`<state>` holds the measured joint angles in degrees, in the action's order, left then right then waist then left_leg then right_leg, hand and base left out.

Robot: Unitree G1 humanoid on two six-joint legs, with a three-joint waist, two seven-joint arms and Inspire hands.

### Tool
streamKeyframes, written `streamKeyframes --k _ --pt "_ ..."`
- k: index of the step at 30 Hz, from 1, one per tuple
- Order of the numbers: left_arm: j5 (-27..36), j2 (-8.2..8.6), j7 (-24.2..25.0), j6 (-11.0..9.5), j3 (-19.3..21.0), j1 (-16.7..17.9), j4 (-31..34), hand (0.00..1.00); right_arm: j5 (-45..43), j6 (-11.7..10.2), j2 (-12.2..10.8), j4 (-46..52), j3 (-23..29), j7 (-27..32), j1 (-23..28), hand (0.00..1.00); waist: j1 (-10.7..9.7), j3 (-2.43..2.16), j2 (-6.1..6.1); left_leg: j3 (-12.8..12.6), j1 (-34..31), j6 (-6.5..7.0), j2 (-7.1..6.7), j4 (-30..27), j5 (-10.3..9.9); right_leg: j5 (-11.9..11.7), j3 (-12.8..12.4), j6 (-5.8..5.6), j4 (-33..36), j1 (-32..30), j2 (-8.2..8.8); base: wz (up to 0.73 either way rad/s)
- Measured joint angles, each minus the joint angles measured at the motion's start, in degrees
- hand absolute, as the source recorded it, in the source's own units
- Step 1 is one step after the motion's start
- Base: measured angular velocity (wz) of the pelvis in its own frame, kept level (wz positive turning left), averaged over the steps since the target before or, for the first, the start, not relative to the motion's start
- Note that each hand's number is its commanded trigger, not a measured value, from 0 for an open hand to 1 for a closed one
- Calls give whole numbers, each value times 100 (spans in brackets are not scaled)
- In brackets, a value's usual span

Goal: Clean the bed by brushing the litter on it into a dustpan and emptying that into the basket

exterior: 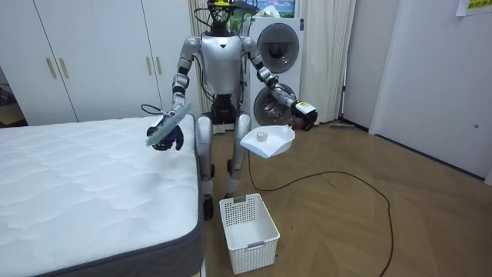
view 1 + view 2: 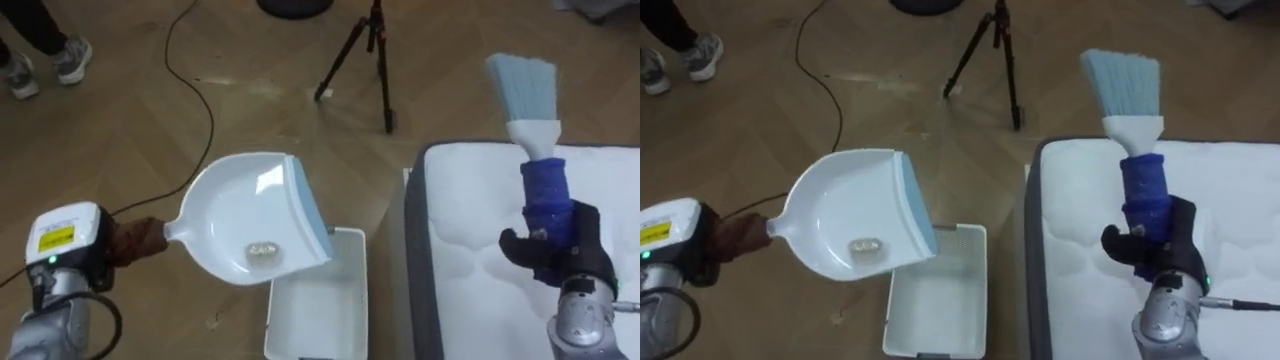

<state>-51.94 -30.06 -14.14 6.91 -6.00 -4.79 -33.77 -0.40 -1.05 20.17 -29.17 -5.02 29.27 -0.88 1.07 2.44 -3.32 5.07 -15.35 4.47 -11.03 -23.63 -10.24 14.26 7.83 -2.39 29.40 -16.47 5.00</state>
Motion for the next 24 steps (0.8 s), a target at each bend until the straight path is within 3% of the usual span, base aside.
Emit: streamKeyframes --k 3,6,11,14,19,23,24 --pt "-11 -125 152 20 -1 -230 -85 100 -27 -20 1 -192 -11 3 -198 0 -88 -6 -33 30 -313 2 -166 -142 2 -242 29 102 25 -302 94 20" --pt "-122 -159 249 63 -65 -252 -161 100 -73 -71 3 -259 -22 14 -246 0 -131 -13 -154 47 -546 -2 -148 -197 5 -246 132 140 25 -454 105 12" --pt "-282 -363 251 57 -111 -257 -294 100 -457 -223 57 -265 -24 71 -318 0 -183 -10 -203 47 -988 -11 -133 -297 8 -244 174 188 117 -898 98 3" --pt "-374 -457 233 65 -194 -259 -435 100 -494 -352 57 -460 -49 92 -486 0 -233 16 -257 29 -1079 -13 -133 -295 8 -244 179 187 115 -1011 94 -7" --pt "-750 -714 57 93 -402 -265 -590 100 -498 -468 105 -645 -51 130 -623 0 -245 48 -326 -114 -1103 -71 -148 -60 88 -243 163 196 105 -1203 107 -15" --pt "-759 -744 -44 184 -445 -273 -766 100 -715 -524 219 -659 -40 130 -629 0 -317 77 -474 -219 -1104 -140 -140 89 140 -239 172 202 30 -1239 145 -7" --pt "-758 -745 -48 201 -445 -261 -833 100 -862 -524 235 -662 -36 127 -625 0 -337 75 -504 -377 -1107 -192 -122 127 172 -227 163 214 32 -1252 196 -7"
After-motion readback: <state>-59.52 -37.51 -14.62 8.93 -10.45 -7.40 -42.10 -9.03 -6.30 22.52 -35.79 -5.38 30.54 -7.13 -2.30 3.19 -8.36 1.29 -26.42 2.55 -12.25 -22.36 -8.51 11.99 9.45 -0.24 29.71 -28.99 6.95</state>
